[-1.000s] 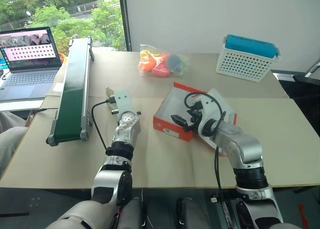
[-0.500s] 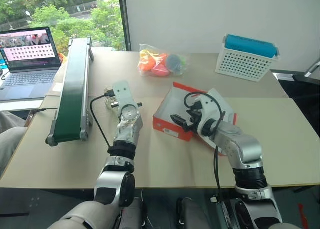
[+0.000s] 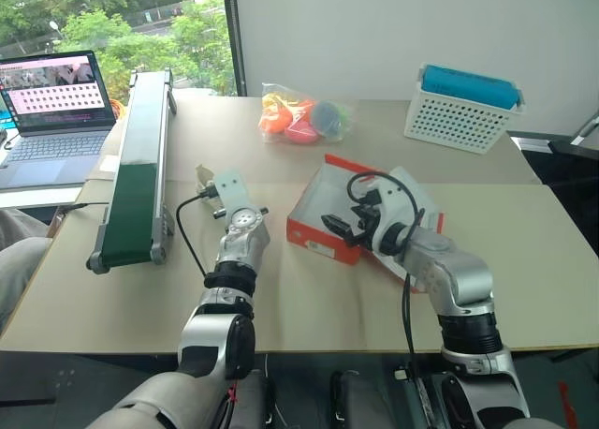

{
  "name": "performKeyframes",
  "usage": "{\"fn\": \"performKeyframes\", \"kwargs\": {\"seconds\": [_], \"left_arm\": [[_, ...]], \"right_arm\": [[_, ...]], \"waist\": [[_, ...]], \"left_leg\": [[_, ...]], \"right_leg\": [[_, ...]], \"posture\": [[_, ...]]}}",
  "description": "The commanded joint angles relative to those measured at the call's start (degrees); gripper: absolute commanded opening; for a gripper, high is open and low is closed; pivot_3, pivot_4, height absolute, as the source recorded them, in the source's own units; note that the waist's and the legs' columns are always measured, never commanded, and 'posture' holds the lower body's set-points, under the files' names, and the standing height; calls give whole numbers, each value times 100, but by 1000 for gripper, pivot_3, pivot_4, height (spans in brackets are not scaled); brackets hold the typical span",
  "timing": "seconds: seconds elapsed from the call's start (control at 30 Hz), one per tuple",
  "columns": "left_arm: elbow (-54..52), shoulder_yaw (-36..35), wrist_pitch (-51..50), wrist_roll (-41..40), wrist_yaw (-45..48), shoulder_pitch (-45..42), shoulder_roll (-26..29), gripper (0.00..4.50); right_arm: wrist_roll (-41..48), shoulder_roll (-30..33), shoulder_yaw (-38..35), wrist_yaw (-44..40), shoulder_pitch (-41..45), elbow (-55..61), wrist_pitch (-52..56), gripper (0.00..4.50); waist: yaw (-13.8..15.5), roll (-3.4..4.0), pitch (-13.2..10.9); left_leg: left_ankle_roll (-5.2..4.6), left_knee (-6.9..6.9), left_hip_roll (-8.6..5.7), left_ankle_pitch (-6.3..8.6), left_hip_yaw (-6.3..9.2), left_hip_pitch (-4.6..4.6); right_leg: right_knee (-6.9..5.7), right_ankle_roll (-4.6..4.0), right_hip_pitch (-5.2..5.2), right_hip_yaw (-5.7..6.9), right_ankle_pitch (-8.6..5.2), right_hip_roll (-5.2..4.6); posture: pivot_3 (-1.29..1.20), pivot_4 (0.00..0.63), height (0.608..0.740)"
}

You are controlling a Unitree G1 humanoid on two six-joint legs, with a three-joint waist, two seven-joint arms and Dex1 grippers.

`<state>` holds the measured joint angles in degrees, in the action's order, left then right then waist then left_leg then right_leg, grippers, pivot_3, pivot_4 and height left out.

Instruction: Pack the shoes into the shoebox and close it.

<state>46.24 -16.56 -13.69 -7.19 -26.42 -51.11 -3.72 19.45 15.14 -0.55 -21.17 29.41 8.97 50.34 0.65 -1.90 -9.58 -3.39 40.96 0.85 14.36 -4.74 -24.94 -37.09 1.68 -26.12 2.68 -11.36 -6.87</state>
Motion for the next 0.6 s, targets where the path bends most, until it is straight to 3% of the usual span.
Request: {"fn": "performKeyframes", "kwargs": {"seconds": [0.03,0.43,0.53,0.6], "left_arm": [[149,147,65,1,166,-185,-102,1326],[539,-60,77,-156,138,-279,-133,1326],[549,-84,77,-205,122,-278,-133,712],[546,-115,60,-251,107,-262,-127,63]], "right_arm": [[128,29,-112,-20,16,283,1,4500],[133,33,-171,22,-51,342,46,4500],[132,35,-181,24,-53,346,47,4500],[131,34,-180,24,-51,342,48,4500]], "waist": [[1,0,0],[8,0,0],[7,0,0],[6,0,0]], "left_leg": [[0,0,0,0,0,0],[0,2,-1,0,1,0],[0,2,-1,0,2,0],[0,2,-1,0,2,1]], "right_leg": [[0,0,0,0,0,0],[0,0,2,1,0,-1],[0,0,2,1,0,-1],[0,0,2,1,0,-1]], "posture": [[0,150,699],[0,150,699],[0,150,699],[0,150,699]]}}
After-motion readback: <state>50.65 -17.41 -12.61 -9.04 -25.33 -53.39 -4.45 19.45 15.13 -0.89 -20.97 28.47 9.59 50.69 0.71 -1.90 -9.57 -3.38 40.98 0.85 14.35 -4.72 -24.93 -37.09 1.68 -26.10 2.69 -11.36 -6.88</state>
